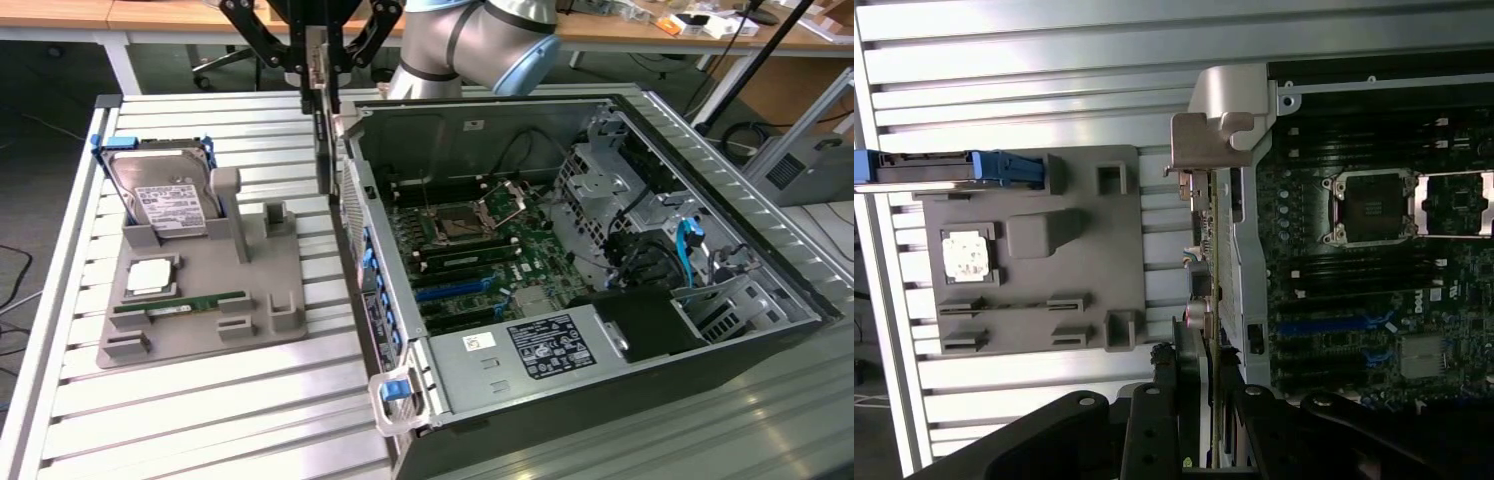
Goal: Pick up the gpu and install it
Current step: 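Pick up the gpu and move the gpu toward the slot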
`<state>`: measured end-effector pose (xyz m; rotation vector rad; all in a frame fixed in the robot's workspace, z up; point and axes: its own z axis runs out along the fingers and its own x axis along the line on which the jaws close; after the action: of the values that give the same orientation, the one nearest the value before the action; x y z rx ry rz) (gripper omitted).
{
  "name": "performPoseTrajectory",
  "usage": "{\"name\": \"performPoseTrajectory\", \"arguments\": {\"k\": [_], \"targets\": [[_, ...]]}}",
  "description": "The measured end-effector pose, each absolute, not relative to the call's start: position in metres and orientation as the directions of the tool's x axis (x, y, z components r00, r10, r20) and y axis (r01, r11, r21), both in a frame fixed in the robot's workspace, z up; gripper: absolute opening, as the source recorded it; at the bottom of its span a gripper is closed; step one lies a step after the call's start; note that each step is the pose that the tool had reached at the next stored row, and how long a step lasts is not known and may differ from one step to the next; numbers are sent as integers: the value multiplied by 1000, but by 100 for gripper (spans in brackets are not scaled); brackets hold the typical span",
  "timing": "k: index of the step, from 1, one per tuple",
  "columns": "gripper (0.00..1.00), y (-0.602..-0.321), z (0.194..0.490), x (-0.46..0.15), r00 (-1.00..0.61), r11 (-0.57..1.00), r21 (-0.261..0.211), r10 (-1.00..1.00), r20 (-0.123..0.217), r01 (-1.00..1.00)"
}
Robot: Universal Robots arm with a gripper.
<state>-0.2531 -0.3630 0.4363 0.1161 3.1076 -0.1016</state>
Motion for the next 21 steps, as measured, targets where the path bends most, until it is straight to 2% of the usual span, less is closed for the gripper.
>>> {"name": "performPoseTrajectory", "arguments": {"k": [21], "targets": [[27, -363, 436, -247, -997, 995, -66, 73, -33, 76]]}}
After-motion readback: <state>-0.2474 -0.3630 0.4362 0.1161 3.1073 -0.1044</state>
